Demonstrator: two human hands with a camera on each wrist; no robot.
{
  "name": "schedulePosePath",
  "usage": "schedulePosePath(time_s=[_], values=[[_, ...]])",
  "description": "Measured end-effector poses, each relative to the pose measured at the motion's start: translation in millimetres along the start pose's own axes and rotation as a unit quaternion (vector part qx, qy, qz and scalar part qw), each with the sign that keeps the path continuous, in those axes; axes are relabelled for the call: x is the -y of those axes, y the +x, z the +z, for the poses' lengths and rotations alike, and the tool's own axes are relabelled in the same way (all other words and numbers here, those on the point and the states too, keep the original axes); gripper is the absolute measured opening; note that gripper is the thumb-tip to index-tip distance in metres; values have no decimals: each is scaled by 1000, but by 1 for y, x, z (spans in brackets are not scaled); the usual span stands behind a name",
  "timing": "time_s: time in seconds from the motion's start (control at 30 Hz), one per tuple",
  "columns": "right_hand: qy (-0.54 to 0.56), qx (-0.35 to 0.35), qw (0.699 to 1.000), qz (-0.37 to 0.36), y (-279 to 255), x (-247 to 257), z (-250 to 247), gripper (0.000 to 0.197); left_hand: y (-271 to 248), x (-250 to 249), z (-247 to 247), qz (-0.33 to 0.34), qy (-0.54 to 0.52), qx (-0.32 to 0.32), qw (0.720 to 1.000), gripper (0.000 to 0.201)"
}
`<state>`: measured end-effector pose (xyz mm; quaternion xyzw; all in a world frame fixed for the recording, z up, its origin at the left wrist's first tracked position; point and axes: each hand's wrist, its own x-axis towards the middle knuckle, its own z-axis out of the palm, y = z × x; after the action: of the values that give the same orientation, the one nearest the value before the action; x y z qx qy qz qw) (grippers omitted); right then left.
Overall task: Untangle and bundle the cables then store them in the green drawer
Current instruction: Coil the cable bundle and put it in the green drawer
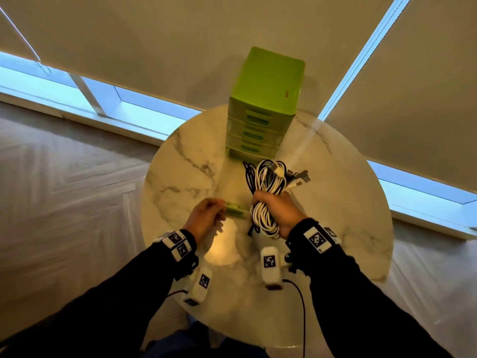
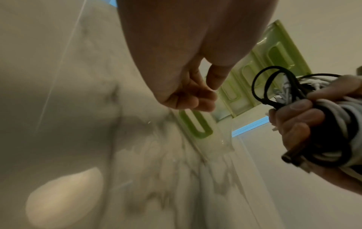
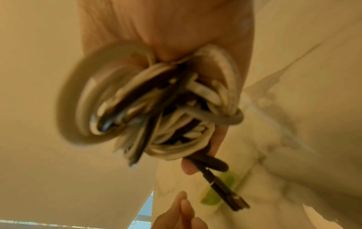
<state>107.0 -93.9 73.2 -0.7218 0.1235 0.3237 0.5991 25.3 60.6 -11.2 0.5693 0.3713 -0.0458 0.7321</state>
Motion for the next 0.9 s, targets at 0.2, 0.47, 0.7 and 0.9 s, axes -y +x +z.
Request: schedulePosePath(time_s=[0.2,0.47,0.7,0.9], values=[[98,-27,992,72,68,19,35,39,38,-44,-18,103,140,-14,985,28],[105,-74,989,75,118,-9,87,16,56,-19,-50,100,204,83,970,38],[-83,-168,979,79,137,-20,104,74,72,-14,-64,109,237,140,955,42],[-314,-162,933,67,138,-19,91,100,88,-40,-55,163,162,50,972,21]])
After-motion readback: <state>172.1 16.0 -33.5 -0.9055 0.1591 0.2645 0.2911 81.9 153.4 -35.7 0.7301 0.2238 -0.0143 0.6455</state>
